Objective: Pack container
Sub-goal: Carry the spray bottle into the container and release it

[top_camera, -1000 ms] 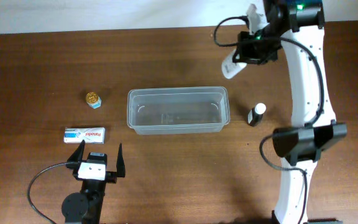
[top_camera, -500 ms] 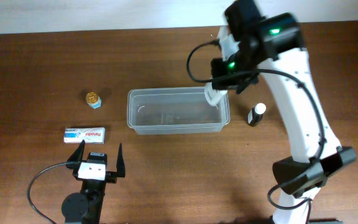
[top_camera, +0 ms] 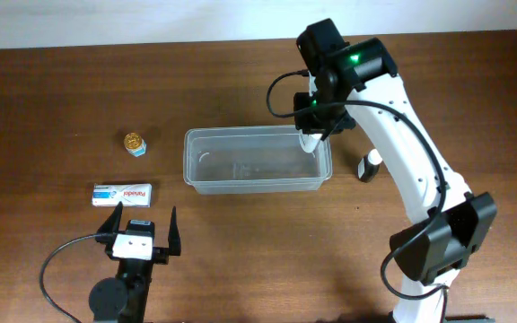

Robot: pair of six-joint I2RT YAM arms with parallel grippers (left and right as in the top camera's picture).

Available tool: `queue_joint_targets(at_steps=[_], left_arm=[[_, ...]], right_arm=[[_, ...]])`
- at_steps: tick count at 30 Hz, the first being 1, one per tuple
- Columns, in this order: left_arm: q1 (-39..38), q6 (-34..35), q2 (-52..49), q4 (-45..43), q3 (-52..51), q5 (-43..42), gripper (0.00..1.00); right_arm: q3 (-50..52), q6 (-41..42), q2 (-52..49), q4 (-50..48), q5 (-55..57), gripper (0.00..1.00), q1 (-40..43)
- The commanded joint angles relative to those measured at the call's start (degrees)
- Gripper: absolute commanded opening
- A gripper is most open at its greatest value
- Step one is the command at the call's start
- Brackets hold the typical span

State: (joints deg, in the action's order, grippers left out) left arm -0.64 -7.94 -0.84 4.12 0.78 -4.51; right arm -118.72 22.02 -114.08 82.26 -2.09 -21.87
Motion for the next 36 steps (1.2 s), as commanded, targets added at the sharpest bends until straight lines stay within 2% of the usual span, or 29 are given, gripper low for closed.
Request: queue_joint_targets(at_steps=[1, 20, 36], left_arm=[[0.33, -0.74, 0.48, 0.22, -0.26, -0.02, 0.99], [0.33, -0.76, 0.48, 0.22, -0.26, -0.02, 0.99], [0.33, -0.74, 0.48, 0.22, -0.26, -0.02, 0.99]], right_arm=[[2.23, 3.04, 0.15, -1.86, 3.19, 0.20, -0.63], [17.05, 10.01, 0.09, -15.34, 4.09, 0.20, -0.70], [17.79, 9.99, -3.85, -17.16, 4.11, 0.20, -0.68]])
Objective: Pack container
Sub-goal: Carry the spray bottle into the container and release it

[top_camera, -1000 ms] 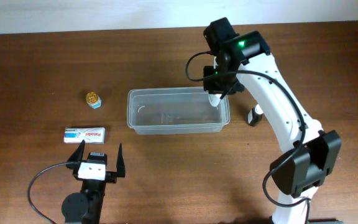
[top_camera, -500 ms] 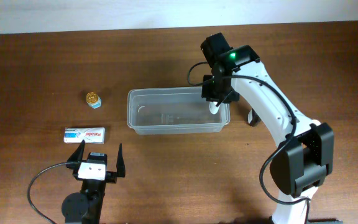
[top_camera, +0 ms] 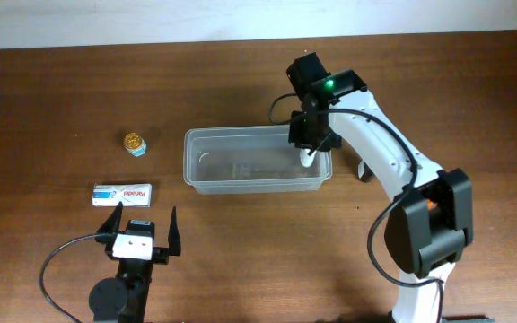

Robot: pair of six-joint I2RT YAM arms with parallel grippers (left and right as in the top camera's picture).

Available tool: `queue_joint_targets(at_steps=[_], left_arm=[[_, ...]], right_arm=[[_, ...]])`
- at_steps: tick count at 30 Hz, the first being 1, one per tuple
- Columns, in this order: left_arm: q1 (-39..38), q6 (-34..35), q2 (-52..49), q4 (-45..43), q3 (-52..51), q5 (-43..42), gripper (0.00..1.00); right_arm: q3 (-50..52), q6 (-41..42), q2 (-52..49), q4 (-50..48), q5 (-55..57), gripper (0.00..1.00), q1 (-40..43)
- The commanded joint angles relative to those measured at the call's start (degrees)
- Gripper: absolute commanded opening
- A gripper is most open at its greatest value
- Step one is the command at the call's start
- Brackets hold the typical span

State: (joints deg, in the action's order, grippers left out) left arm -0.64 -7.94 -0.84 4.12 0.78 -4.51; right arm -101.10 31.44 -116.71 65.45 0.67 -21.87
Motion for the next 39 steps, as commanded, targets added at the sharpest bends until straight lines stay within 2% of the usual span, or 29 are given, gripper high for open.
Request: queue_joint_targets(at_steps=[1, 8, 11, 22, 28, 35, 37, 39], left_arm=[[0.33, -0.74, 0.50, 0.22, -0.26, -0.02, 0.99], [0.33, -0.74, 0.48, 0.22, -0.26, -0.02, 0.99], [0.33, -0.74, 0.48, 0.22, -0.26, -0.02, 0.99], [0.33, -0.74, 0.50, 0.22, -0.26, -0.02, 0.99], [0.33, -0.76, 0.48, 0.22, -0.26, -0.02, 0.99], [0.33, -0.74, 0.50, 0.22, -0.26, -0.02, 0.99], [0.33, -0.74, 0.50, 0.22, -0.26, -0.02, 0.99], [0.33, -0.76, 0.50, 0.22, -0.26, -0.02, 0.99]], right_arm=[[0.17, 0.57, -1.42, -0.42, 1.36, 0.20, -0.68], [0.17, 0.35, -1.70, -1.22, 1.36, 0.21, -0.68], [0.17, 0.35, -1.70, -1.25, 1.36, 0.31, -0.68], [0.00, -1.03, -1.62, -1.03, 1.07, 0.38, -0.63], [-5.44, -1.66, -1.57, 4.26, 1.09, 0.43, -0.61], [-16.28, -2.71, -1.53, 13.77, 1.07, 0.54, -0.61], [-19.71, -3.15, -1.53, 16.79, 1.05, 0.61, -0.61], [-23.30, -4.24, -1.53, 20.15, 1.09, 0.71, -0.57]])
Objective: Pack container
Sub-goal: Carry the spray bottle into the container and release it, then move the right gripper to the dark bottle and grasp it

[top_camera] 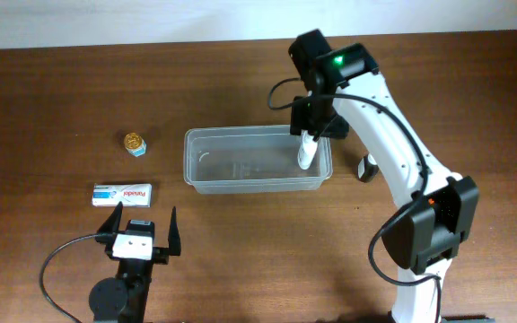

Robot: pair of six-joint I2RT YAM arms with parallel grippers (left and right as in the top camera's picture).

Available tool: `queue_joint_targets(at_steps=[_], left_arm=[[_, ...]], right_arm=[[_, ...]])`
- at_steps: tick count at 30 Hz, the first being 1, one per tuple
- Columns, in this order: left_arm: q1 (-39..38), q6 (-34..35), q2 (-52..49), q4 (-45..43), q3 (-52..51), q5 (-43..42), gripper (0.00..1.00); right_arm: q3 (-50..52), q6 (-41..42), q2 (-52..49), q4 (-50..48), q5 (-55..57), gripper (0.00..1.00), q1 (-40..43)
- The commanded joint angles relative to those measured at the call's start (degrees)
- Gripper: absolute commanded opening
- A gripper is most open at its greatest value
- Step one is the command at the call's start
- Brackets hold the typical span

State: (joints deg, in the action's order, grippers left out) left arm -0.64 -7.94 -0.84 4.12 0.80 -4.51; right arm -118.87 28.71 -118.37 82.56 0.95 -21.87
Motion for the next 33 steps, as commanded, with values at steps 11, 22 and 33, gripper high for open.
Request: queue_joint_targets(at_steps=[11, 22, 33], left_arm=[[0.33, -0.76, 0.50, 0.22, -0.28, -0.02, 1.00], [0.33, -0.74, 0.48, 0.22, -0.28, -0.02, 0.99], [0.33, -0.74, 0.50, 0.22, -0.28, -0.02, 0.99]], right_arm=[[-15.65, -7.54, 2.71, 14.78, -2.21, 0.83, 3.45], [-3.56, -10.27, 10.03, 14.78, -0.24, 0.94, 11.91], [16.52, -11.56, 9.90, 1.68, -0.31, 0.93, 16.39]])
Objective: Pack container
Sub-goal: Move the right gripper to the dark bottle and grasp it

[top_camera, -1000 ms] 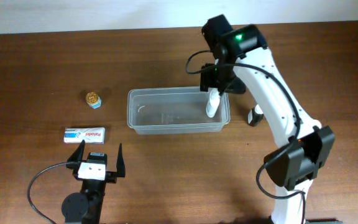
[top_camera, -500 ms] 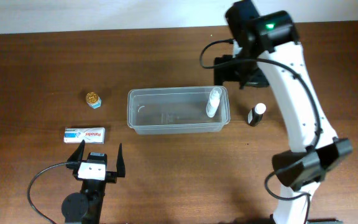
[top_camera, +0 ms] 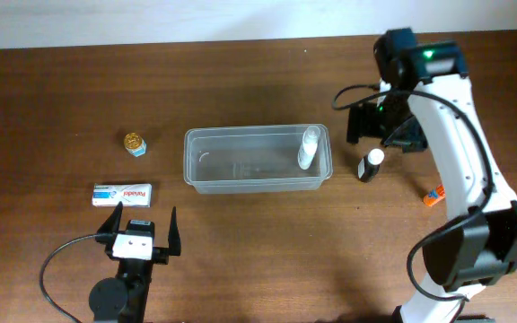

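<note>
A clear plastic container (top_camera: 189, 163) lies at the table's middle. A white bottle (top_camera: 307, 148) stands inside it at the right end. My right gripper (top_camera: 381, 130) hangs open to the right of the container, just behind a small dark bottle with a white cap (top_camera: 370, 165). Near the front edge my left gripper (top_camera: 142, 220) is open and holds nothing. A white and blue Panadol box (top_camera: 122, 193) lies just behind it. A small gold-topped item (top_camera: 134, 143) sits farther back on the left.
An orange item (top_camera: 433, 195) lies at the right, partly under my right arm. The wooden table (top_camera: 61, 90) ends at a white wall along the back.
My right gripper was over the container's right end at the white bottle. Now it is open to the right of the container, and the bottle stands free inside. The left arm has not moved.
First my right gripper was over the container's right end with the white bottle at its tip. It then sat lower, with the bottle inside the container, and stayed there a moment later. Now the bottle stands inside and the gripper is near the small dark bottle.
</note>
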Robot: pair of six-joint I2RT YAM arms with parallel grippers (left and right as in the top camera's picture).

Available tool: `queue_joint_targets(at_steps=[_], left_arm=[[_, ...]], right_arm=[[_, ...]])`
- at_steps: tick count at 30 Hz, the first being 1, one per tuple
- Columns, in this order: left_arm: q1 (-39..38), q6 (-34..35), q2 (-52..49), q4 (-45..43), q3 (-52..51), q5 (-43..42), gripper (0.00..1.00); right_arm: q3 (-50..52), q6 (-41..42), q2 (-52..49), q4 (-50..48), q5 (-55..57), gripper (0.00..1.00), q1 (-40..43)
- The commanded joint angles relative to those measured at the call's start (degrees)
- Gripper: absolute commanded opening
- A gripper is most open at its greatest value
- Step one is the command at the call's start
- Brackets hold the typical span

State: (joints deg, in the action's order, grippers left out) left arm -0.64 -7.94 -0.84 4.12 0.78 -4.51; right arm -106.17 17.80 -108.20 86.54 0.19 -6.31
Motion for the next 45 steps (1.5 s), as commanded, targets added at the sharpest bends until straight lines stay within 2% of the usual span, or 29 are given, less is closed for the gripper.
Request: queue_joint_targets(at_steps=[1, 13, 21, 27, 34, 42, 45], left_arm=[[0.33, -0.74, 0.50, 0.22, -0.26, -0.02, 0.99], [0.33, -0.74, 0.48, 0.22, -0.26, -0.02, 0.99], [0.33, -0.74, 0.50, 0.22, -0.26, -0.02, 0.99], [0.33, -0.74, 0.50, 0.22, -0.26, -0.02, 0.99], [0.33, -0.76, 0.48, 0.22, -0.26, -0.02, 0.99], [0.33, -0.74, 0.50, 0.22, -0.26, -0.02, 1.00], [0.33, -0.74, 0.48, 0.22, -0.26, -0.02, 0.99]], right_arm=[[4.98, -0.68, -0.26, -3.41, 0.31, 0.93, 1.29], [15.93, -2.60, -0.52, -15.80, -0.61, 0.92, 3.50], [23.37, -4.83, -0.92, -25.46, -1.68, 0.82, 3.50], [26.60, -7.08, -0.92, -30.80, -1.90, 0.66, 3.74], [26.91, -7.08, -0.92, -31.50, -1.88, 0.39, 4.15], [26.91, -7.08, -0.92, -30.71, -1.88, 0.21, 4.20], [26.86, -7.08, -0.90, -30.14, -1.92, 0.19, 4.20]])
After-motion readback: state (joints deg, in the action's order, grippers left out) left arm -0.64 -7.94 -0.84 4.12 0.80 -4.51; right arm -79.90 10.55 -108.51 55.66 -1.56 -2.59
